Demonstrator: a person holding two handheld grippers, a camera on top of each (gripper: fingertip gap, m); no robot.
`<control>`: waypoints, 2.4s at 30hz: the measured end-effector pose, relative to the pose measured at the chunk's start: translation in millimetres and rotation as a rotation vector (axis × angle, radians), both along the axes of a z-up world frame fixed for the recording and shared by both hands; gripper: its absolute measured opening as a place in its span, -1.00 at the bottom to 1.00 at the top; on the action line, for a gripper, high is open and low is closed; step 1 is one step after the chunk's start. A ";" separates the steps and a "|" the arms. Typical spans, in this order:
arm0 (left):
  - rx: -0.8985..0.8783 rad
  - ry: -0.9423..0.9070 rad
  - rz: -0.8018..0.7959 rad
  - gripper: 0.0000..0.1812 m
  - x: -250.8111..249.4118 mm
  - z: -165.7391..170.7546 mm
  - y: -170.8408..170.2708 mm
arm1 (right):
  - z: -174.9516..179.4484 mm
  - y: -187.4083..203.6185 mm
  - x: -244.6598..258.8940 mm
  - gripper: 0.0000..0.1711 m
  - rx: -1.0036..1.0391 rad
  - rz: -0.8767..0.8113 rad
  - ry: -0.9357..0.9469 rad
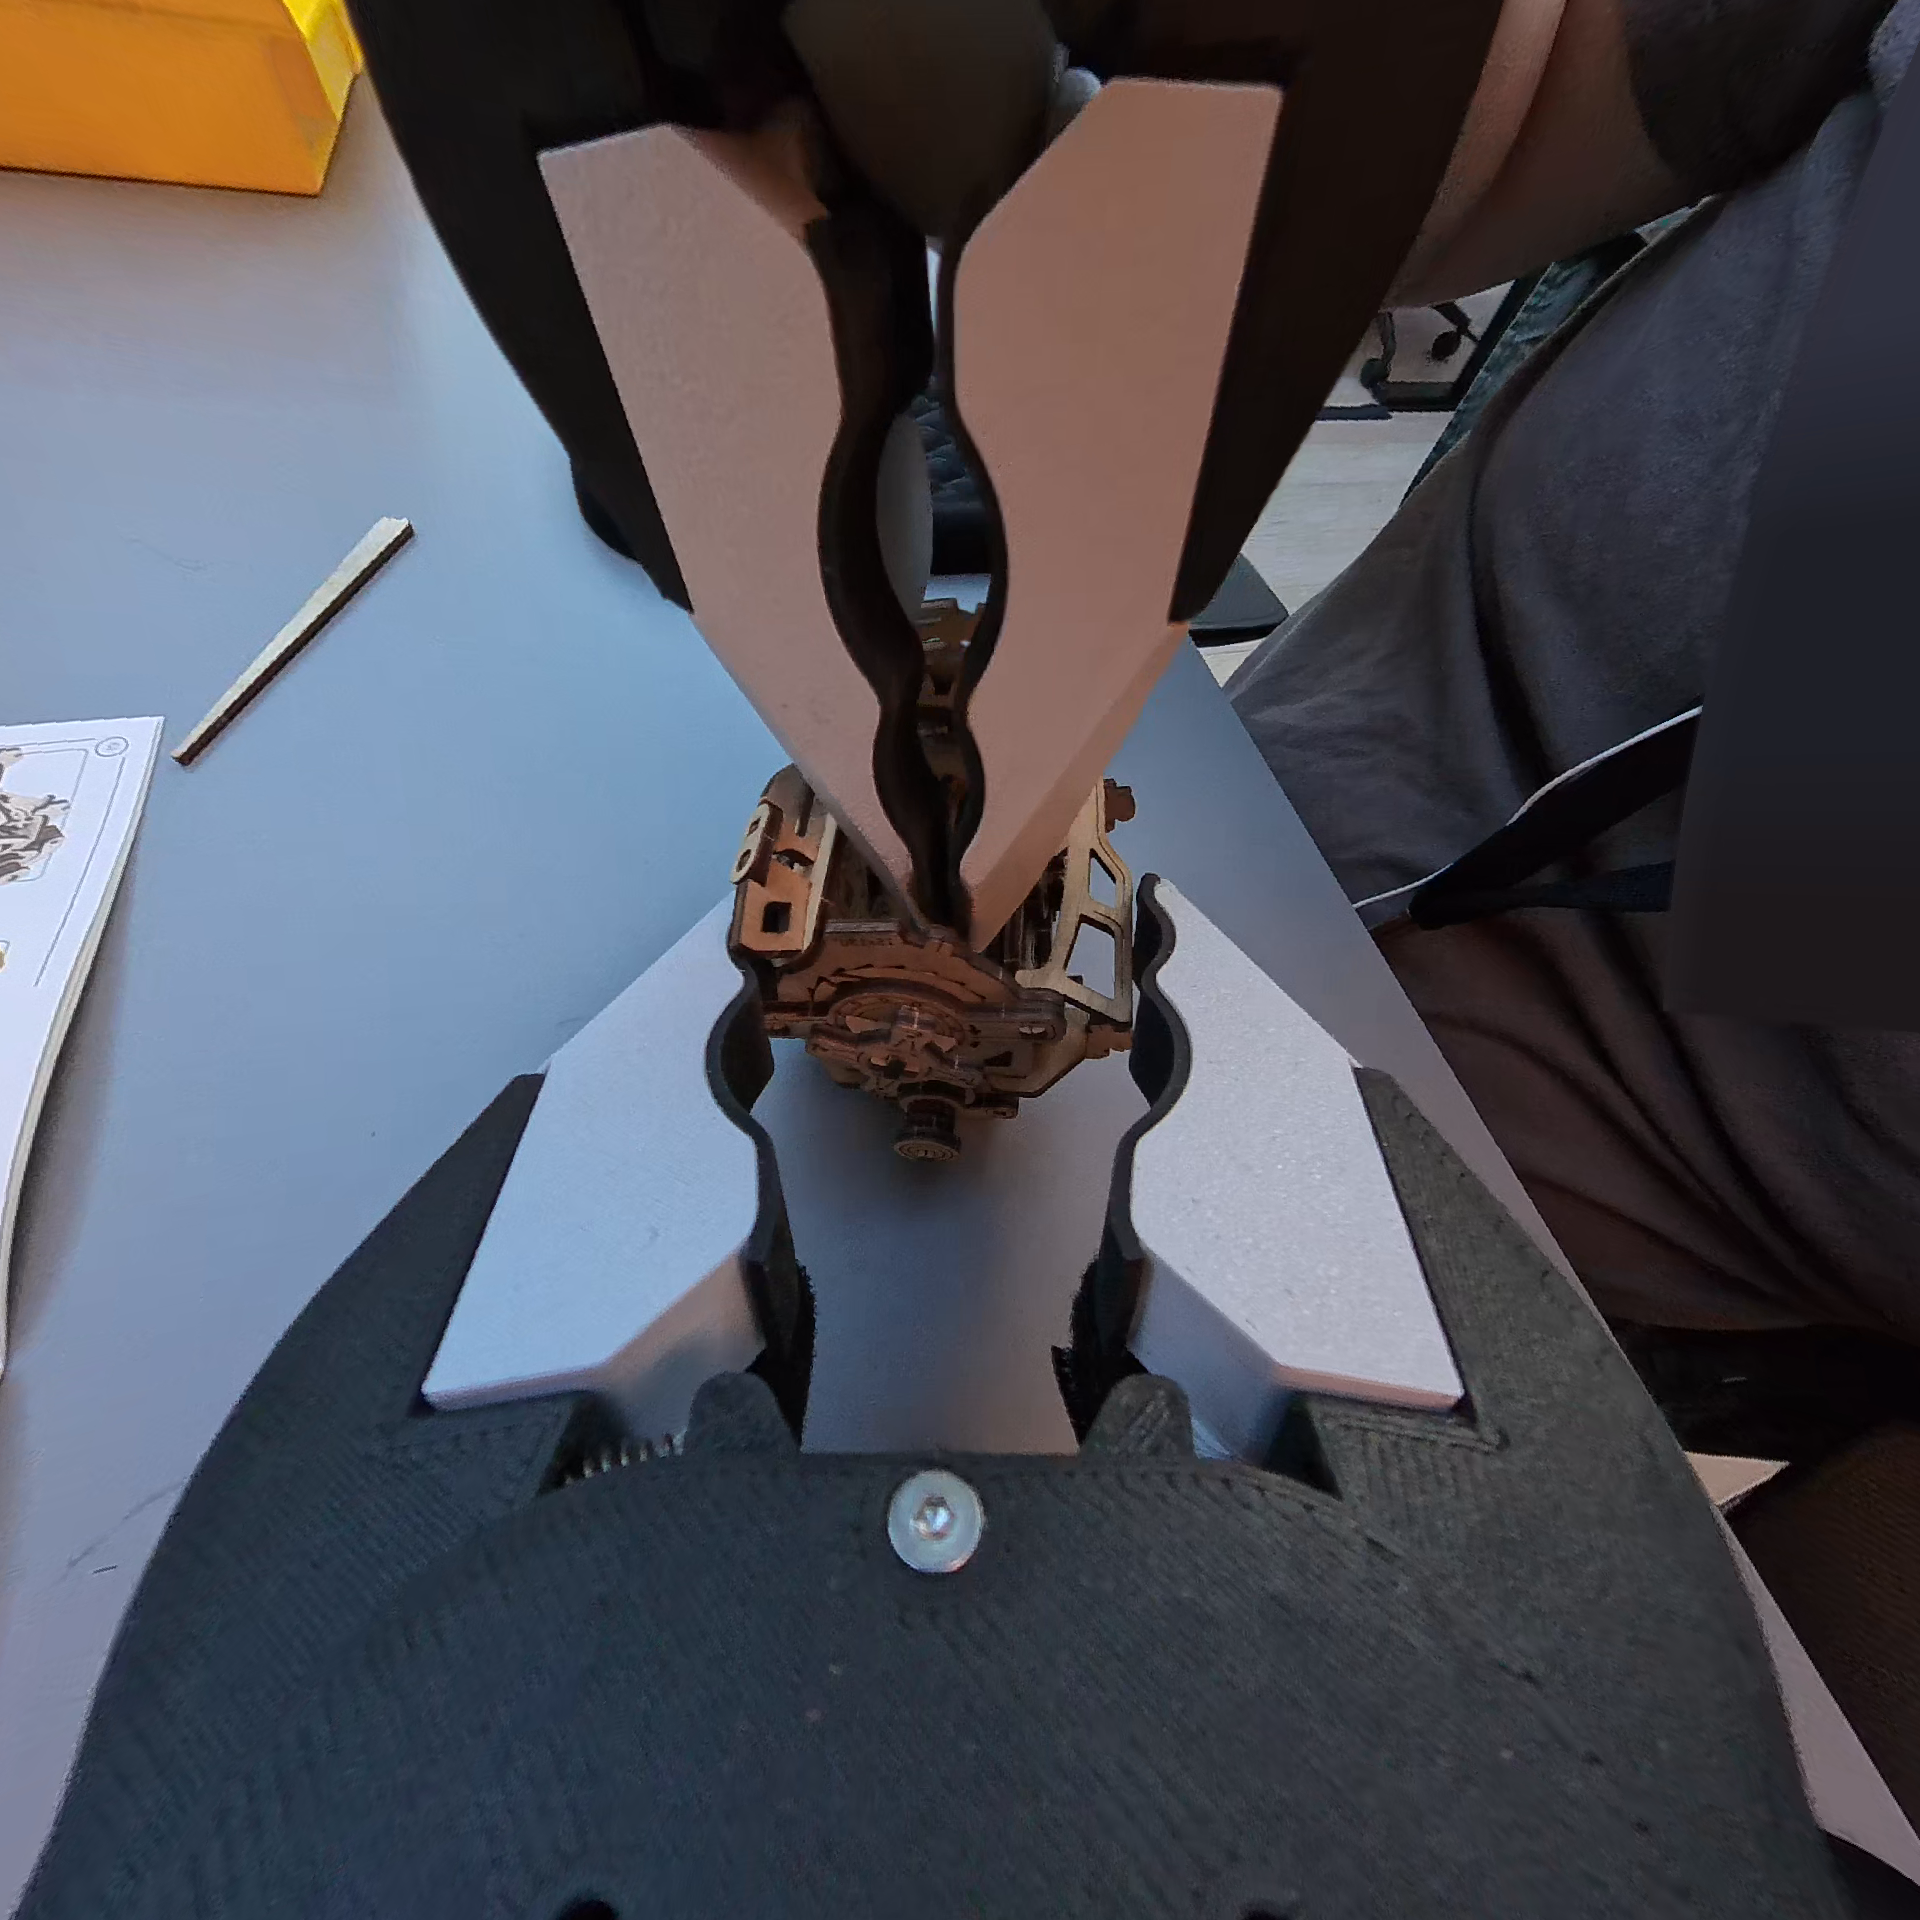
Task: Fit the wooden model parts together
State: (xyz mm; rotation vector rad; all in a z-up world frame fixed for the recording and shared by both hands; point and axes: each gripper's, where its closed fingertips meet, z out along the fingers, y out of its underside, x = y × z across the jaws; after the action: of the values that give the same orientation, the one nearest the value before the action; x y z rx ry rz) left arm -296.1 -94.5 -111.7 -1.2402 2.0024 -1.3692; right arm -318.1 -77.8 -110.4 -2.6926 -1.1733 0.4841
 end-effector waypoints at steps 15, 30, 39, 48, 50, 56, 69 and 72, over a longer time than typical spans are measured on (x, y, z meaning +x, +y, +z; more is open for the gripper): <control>0.069 -0.018 -0.008 -0.25 0.1 -1.0 -2.9 | -3.8 -8.0 0.9 -1.00 -0.137 -0.040 -0.049; 0.037 -0.007 -0.007 -0.26 0.1 -0.5 -2.9 | -2.4 -9.1 1.8 -1.00 -0.101 0.031 -0.084; 0.007 -0.001 -0.007 -0.25 -0.2 -0.4 -1.8 | 0.9 -8.7 1.2 -1.00 -0.040 0.055 -0.068; -0.013 0.003 -0.006 -0.25 -0.4 -0.2 -1.0 | 8.4 -7.3 1.5 -1.00 0.043 0.062 0.059; -0.017 0.004 -0.005 -0.25 -0.6 -0.1 -0.7 | 11.5 -5.9 2.1 -1.00 0.068 0.050 0.107; -0.045 0.011 -0.001 -0.25 -0.5 0.0 0.5 | 17.4 -6.3 2.0 -1.00 0.124 0.052 0.244; -0.113 0.047 -0.001 -0.13 -2.5 -0.2 1.6 | 22.2 -4.2 -1.8 -1.00 0.362 0.117 0.408; -0.091 0.057 -0.001 -0.12 -5.6 0.6 2.8 | 22.3 -4.3 -2.6 -1.00 0.381 0.124 0.419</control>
State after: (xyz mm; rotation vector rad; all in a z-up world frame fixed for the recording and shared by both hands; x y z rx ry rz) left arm -301.7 -91.7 -111.1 -1.3320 1.9980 -1.4552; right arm -320.7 -82.1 -88.1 -2.0794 -1.1703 0.7172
